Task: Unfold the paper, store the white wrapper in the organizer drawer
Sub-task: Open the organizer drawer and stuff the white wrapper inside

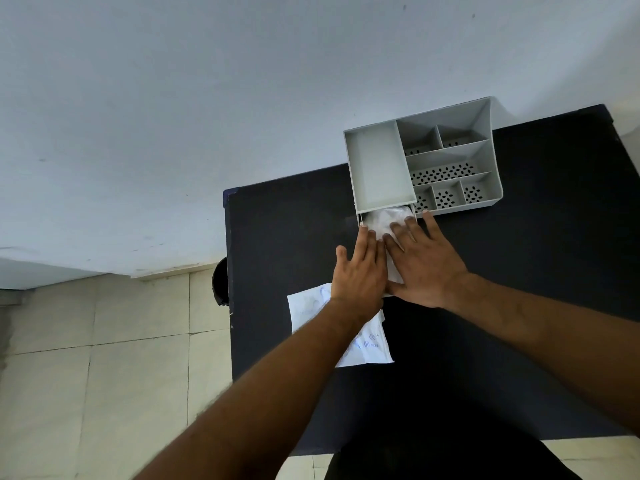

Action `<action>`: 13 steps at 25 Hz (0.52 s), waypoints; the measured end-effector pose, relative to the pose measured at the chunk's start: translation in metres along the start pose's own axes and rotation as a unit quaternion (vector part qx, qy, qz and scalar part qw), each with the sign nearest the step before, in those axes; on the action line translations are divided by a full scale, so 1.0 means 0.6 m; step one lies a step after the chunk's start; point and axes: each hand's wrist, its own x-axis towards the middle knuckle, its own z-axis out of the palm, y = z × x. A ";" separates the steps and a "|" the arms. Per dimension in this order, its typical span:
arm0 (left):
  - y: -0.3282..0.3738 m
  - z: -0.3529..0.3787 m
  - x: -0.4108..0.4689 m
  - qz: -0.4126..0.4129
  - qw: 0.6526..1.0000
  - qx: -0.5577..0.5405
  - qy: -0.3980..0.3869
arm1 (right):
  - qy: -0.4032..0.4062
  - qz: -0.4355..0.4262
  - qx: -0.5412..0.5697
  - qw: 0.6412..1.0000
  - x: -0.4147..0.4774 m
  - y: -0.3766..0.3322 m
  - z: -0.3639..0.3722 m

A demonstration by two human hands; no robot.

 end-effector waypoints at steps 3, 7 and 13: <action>-0.001 -0.008 0.010 0.006 1.000 0.012 -0.016 | -0.006 0.001 -0.012 1.000 0.006 -0.002 -0.002; 0.003 -0.014 0.018 0.001 0.999 0.016 -0.028 | -0.026 0.002 -0.017 1.000 0.007 0.000 -0.008; 0.004 -0.003 -0.002 -0.019 1.000 0.005 0.017 | -0.014 0.012 0.005 1.000 0.000 -0.001 -0.007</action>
